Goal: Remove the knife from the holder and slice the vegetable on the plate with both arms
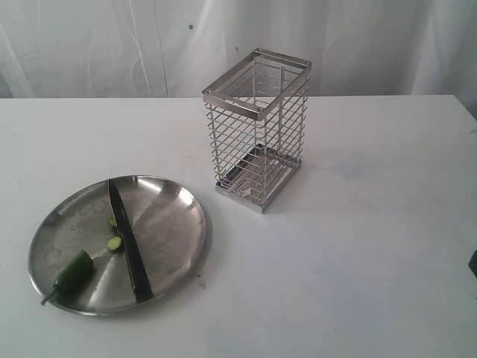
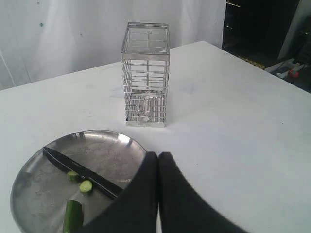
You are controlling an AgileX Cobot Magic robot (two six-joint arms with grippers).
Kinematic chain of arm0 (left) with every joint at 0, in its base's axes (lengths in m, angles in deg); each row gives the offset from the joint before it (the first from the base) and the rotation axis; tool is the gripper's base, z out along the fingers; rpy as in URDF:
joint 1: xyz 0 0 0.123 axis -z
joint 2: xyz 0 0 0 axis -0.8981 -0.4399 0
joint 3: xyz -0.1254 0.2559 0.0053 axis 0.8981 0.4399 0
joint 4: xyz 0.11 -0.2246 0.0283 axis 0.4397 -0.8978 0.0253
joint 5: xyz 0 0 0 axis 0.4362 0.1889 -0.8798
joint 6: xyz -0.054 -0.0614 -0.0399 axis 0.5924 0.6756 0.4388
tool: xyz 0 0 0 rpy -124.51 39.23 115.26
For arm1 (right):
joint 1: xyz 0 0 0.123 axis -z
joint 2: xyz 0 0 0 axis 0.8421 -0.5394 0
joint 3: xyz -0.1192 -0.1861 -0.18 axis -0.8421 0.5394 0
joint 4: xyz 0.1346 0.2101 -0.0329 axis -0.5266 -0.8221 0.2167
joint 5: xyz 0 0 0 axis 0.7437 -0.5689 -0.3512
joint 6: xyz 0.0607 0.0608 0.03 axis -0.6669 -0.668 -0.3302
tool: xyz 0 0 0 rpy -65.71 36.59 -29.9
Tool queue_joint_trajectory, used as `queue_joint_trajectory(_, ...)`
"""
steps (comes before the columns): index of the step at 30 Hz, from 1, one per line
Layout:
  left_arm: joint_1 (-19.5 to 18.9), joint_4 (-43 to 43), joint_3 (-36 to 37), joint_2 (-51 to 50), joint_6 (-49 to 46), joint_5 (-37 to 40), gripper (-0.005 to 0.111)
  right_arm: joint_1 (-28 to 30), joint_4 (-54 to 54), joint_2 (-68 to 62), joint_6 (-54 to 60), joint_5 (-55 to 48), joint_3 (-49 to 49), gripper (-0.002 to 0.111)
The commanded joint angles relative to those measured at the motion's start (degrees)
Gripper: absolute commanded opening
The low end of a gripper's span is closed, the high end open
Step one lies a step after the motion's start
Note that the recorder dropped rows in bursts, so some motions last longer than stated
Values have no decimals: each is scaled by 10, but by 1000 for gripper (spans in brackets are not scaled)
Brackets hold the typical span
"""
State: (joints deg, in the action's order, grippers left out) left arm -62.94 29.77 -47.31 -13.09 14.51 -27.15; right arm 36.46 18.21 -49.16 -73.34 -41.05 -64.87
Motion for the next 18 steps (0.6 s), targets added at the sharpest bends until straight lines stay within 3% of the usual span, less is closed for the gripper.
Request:
queue_joint_trajectory(1, 3, -6, 3, 4, 5, 3, 0, 9, 2, 22, 7, -52, 4, 0)
queue_joint_trajectory(18, 3, -6, 3, 4, 5, 3, 0, 9, -1, 22, 7, -56, 4, 0)
